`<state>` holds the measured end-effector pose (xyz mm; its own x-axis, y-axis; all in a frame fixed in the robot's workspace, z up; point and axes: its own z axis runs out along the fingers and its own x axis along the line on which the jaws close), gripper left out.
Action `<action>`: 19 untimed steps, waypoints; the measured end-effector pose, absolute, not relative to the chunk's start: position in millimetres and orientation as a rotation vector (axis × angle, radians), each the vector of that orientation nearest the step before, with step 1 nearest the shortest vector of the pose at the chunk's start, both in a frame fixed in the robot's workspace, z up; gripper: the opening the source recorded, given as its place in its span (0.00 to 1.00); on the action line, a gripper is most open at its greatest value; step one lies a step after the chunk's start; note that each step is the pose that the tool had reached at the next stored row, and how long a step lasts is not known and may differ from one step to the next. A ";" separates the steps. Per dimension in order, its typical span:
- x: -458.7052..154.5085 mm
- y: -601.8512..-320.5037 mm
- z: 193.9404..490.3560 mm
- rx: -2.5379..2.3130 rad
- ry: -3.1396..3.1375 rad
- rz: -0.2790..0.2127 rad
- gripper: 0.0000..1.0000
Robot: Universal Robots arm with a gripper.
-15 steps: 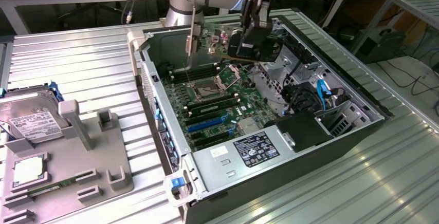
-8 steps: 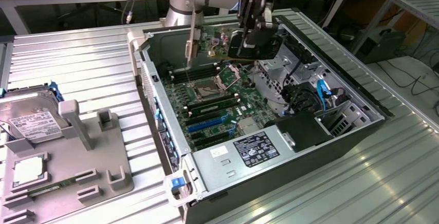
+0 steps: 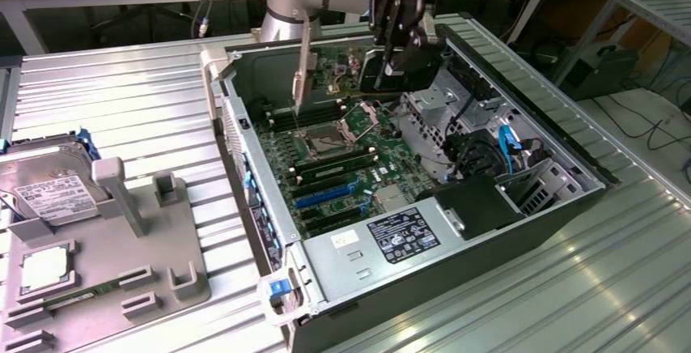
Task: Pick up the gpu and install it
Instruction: 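Insert the gpu into the slot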
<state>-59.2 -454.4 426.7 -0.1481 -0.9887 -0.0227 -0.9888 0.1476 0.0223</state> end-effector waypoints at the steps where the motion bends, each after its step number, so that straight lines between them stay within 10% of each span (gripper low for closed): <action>1: -59.1 -454.4 426.7 -2.075 2.356 0.050 0.28; 19: -58.2 -454.4 412.2 -2.202 2.240 0.049 0.28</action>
<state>-58.2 -454.4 412.2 -0.0177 -0.9996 -0.0223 -0.9996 0.0172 0.0223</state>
